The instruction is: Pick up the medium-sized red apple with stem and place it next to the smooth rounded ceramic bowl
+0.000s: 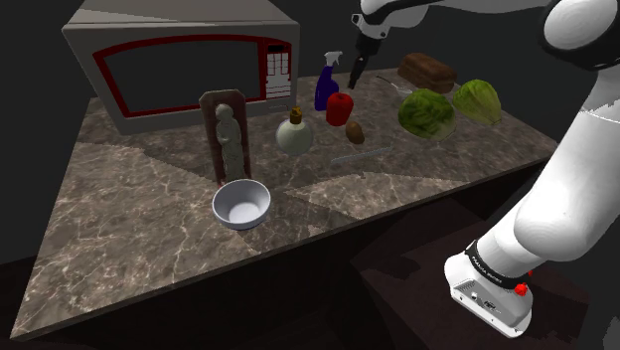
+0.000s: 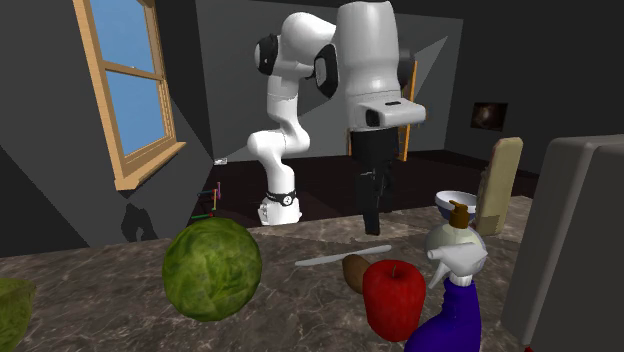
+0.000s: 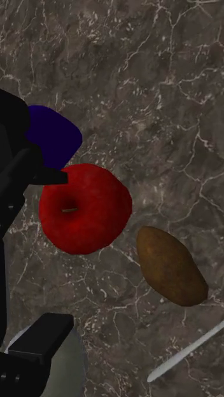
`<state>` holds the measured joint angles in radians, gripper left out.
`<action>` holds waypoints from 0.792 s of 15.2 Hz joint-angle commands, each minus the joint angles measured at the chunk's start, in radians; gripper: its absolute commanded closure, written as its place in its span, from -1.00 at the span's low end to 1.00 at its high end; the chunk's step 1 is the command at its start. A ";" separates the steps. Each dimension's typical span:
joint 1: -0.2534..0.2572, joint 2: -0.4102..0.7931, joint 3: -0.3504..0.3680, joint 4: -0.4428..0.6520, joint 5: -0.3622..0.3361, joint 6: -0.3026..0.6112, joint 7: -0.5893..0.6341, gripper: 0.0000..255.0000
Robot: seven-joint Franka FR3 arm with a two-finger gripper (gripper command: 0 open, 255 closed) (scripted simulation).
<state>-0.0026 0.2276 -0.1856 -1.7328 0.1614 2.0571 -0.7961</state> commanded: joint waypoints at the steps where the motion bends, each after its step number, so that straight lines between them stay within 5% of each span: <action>1: -0.014 0.092 0.007 0.102 0.027 -0.003 -0.051 -1.00; 12: -0.017 0.161 0.020 0.098 0.046 0.074 -0.073 -1.00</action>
<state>-0.0196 0.3869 -0.1660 -1.6358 0.2072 2.1292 -0.8688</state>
